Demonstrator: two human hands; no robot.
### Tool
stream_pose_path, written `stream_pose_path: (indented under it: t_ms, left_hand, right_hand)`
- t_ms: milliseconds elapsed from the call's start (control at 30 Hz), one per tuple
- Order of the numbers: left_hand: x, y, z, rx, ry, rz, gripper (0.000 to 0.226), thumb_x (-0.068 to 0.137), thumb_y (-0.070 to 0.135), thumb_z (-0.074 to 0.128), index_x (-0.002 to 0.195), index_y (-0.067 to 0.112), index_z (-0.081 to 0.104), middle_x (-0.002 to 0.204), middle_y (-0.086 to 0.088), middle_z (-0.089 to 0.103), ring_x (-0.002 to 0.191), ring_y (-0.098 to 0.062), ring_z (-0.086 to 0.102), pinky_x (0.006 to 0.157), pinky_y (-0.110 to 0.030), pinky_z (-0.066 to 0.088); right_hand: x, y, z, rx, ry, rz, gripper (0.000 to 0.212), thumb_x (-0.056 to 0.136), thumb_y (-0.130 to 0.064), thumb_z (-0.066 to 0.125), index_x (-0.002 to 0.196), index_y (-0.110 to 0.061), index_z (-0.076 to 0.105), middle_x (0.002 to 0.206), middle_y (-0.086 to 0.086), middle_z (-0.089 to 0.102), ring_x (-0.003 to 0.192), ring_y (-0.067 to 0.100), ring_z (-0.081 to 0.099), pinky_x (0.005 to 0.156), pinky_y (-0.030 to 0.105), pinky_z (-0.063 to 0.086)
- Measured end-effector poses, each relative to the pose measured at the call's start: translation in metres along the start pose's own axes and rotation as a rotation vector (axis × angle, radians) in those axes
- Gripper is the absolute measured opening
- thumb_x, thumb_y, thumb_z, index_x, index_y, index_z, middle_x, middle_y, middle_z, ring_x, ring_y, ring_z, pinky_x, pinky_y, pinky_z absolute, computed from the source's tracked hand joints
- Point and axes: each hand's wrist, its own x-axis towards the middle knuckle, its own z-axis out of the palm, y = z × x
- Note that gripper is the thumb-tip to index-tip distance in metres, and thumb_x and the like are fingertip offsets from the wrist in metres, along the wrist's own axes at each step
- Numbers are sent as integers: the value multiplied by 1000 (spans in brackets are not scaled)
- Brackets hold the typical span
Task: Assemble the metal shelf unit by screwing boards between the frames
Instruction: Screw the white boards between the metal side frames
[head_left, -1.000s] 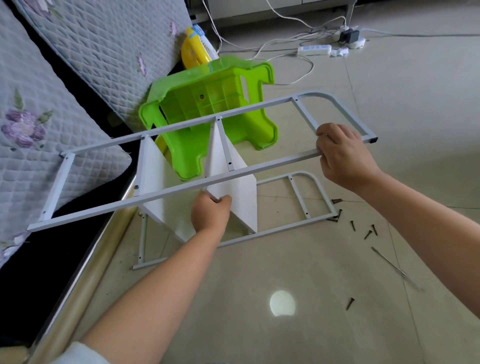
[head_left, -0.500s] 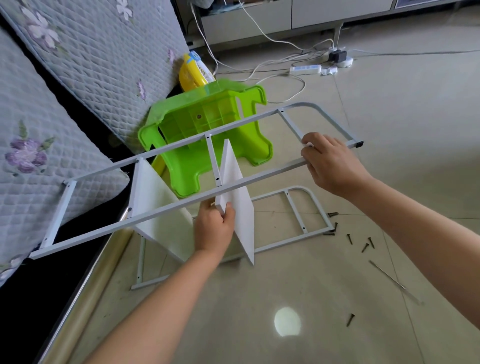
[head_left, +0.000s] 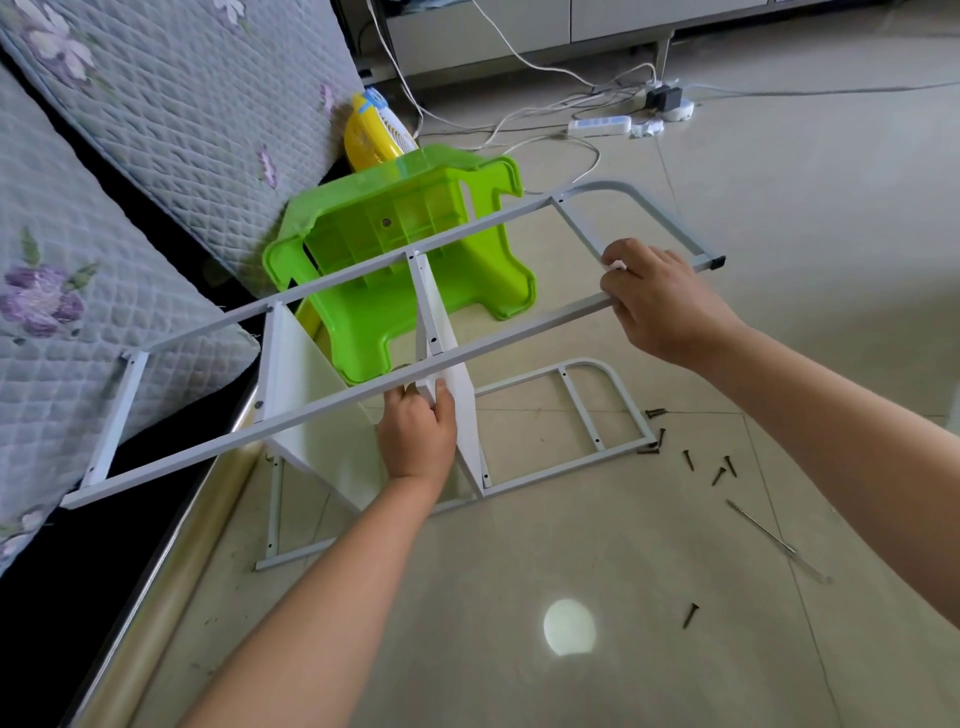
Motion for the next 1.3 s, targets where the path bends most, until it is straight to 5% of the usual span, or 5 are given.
stream_pose_path:
  t_ms: [333,467,833,1067,1300]
  left_hand:
    - [3,-6,5,14,50,-23,35,80,11,52,64,-17,63,77,-33,65,92,-43,64,57,-46,52]
    - [2,-2,6,-29,9,-97,48,84,23,40,81,-18,65,99,-32,64,110,-38,56,75,-46,48]
    - [2,6,11,55,0,-5,36,80,17,52,56,-8,62,70,-27,65,63,-38,65,41,-35,48]
    - [1,13,16,-50,24,-87,31,89,12,53,80,-15,64,96,-33,61,96,-42,58,72,-45,46]
    - [-4,15,8,-110,-7,-133,28,88,15,57,73,-9,60,87,-27,60,91,-36,55,66,-31,33]
  right_hand:
    - [3,-9,6,21,21,-43,11,72,-1,51,71,5,60,94,24,59,65,37,59,64,39,49]
    - [-1,-9,7,28,4,-43,5,72,3,56,71,5,61,94,25,59,66,37,60,64,42,50]
    - [-6,-11,5,35,-84,37,6,71,9,65,75,6,64,100,25,58,74,40,60,70,45,51]
    - [-4,-16,3,45,-111,53,9,67,11,65,73,5,64,98,23,59,73,40,60,65,43,50]
    - [-6,-22,-3,12,-138,129,37,71,-21,40,84,-1,68,105,19,59,99,41,56,90,51,38]
